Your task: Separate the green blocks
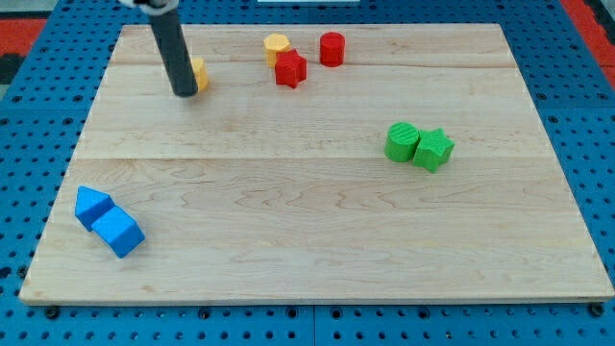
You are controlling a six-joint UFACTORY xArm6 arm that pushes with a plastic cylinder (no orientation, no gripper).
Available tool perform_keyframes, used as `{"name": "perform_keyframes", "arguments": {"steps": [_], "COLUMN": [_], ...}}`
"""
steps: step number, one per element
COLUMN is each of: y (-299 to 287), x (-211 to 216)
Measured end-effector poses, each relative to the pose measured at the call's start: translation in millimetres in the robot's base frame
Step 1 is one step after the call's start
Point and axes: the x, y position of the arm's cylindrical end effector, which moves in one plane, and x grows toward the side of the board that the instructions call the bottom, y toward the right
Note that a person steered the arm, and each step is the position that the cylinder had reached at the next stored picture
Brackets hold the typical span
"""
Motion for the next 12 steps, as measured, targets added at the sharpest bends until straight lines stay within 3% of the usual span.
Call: {"name": "perform_keyframes", "arguments": {"steps": [1,3,4,6,7,8,9,10,12], "y": [4,-51,-41,5,1,80,190,187,146], "x": [-22,-26,-39,-45,-26,42,52,7,1]}}
